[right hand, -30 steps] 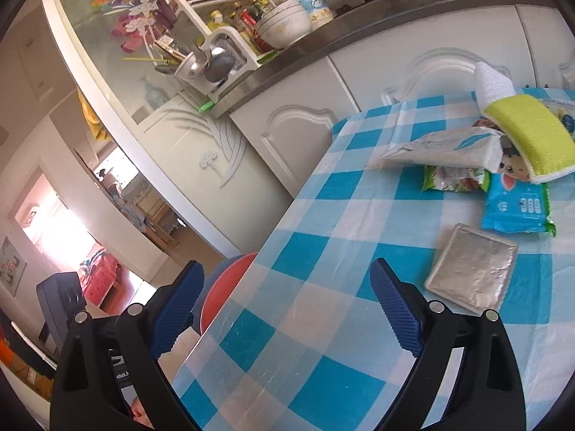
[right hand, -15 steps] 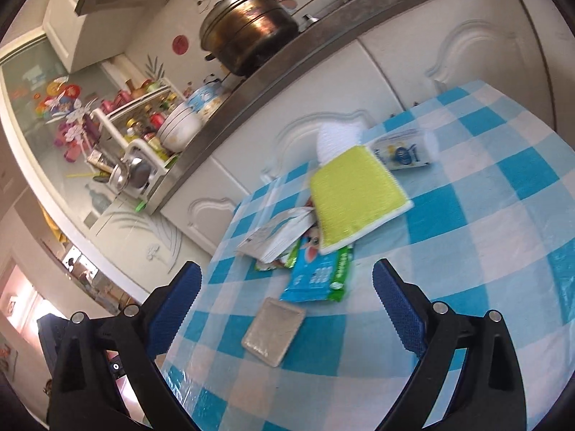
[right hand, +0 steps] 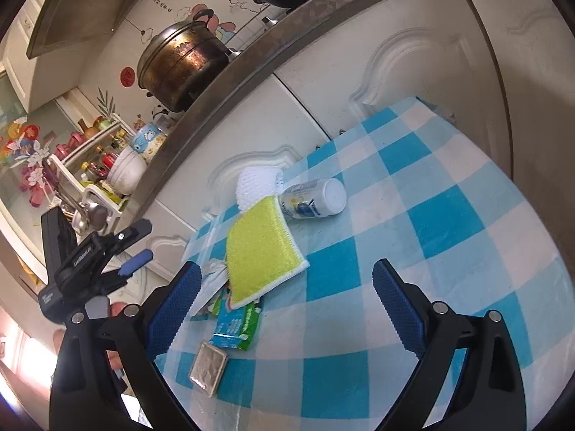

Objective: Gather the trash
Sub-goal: 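Return both tools to the table over the remaining trash, then grasp the white bubble-wrap net with the left tool while the right tool grasps the MAGICDAY bottle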

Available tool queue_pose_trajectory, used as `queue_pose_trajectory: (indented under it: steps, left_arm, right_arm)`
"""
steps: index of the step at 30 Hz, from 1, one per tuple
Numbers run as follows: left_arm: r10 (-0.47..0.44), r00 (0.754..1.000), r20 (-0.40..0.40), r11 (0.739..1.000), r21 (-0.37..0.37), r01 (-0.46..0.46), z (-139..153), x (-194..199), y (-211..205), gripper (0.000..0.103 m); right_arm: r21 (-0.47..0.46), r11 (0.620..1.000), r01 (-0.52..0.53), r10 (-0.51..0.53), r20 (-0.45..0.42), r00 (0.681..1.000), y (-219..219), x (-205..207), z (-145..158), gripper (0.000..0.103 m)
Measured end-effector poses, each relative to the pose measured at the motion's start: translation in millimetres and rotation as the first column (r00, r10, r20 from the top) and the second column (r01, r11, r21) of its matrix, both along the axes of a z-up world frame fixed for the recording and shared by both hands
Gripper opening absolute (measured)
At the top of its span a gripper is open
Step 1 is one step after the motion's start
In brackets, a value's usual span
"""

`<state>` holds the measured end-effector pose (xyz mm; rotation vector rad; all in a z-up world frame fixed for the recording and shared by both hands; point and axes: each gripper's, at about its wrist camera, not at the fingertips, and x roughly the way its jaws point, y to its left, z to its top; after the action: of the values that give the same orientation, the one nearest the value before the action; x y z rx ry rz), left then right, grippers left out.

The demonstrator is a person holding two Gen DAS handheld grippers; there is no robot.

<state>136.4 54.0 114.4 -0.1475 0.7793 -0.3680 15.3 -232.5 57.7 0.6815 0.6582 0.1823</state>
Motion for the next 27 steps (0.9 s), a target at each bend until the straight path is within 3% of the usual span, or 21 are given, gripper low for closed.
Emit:
queue_pose_trajectory:
  steps: [9,11,17,19,21,27]
  left_arm:
    - [-0.037,0.997,-0.073,0.992,0.114,0.045,-38,90,-60,0.089]
    - [-0.038,0.993,-0.112,0.990,0.134,0.053,-51,108,-68,0.077]
    - [-0.021,0.981,-0.195,0.987,0.151,0.051,-74,144,-75,0.065]
    - [-0.032,0.976,-0.216,0.988,0.140,0.063,-77,150,-75,0.058]
    - [-0.041,0.970,-0.239,0.989,0.126,0.073,-79,155,-74,0.050]
    - [-0.074,0.968,-0.241,0.986,0.126,0.107,-79,156,-72,0.040]
  right_arm:
    - [-0.162,0.981,-0.106,0.097,-0.060,0.993,-12,80,-3,0.095]
    - [-0.183,0.969,-0.164,0.151,-0.082,0.985,-9,101,-7,0.095]
    - [-0.259,0.926,-0.273,0.257,-0.093,0.962,5,146,-10,0.095]
    - [-0.294,0.906,-0.303,0.282,-0.114,0.953,12,158,-14,0.092]
    - [-0.294,0.895,-0.334,0.307,-0.136,0.942,17,166,-20,0.068]
    - [-0.223,0.892,-0.393,0.361,-0.170,0.917,26,171,-35,0.059]
